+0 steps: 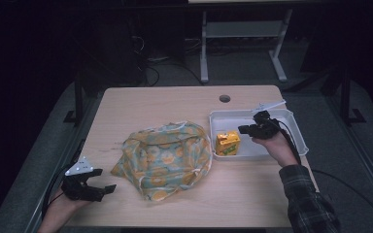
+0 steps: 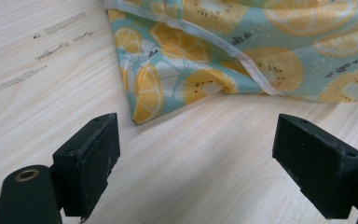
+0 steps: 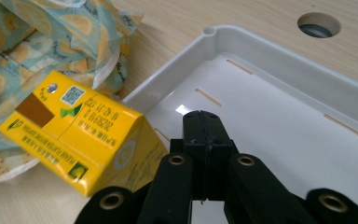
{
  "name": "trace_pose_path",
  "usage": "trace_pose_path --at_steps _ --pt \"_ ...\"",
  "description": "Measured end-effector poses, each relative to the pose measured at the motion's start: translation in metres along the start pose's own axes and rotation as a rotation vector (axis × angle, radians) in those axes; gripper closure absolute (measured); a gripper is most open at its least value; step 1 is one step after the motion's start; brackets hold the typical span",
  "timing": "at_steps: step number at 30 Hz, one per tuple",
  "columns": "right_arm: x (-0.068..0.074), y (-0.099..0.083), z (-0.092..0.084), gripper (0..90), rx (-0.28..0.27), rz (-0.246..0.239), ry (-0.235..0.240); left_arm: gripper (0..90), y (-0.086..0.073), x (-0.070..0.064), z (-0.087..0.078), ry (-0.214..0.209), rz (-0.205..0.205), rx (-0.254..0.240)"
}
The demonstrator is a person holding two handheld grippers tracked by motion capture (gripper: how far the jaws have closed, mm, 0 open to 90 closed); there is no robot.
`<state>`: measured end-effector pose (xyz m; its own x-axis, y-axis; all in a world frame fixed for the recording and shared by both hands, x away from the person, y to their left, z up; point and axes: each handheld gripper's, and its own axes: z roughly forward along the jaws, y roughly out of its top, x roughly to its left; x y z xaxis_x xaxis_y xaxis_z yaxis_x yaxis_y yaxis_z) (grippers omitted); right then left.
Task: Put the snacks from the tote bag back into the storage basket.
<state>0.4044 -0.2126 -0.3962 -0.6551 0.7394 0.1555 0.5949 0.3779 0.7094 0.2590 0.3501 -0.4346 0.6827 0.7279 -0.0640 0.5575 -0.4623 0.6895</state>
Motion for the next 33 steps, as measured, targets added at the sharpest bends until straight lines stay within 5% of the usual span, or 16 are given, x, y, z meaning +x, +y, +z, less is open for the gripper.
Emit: trace_pose_path --at_steps 11,33 --pt "0.003 0.013 0.022 89.9 0.019 -0.013 0.063 14.5 -0.001 0.000 0.003 -0.005 0.000 0.017" --pt "0.006 0.007 0.020 90.0 0.051 -0.038 0.090 14.5 0.002 -0.001 0.007 -0.021 0.016 0.026"
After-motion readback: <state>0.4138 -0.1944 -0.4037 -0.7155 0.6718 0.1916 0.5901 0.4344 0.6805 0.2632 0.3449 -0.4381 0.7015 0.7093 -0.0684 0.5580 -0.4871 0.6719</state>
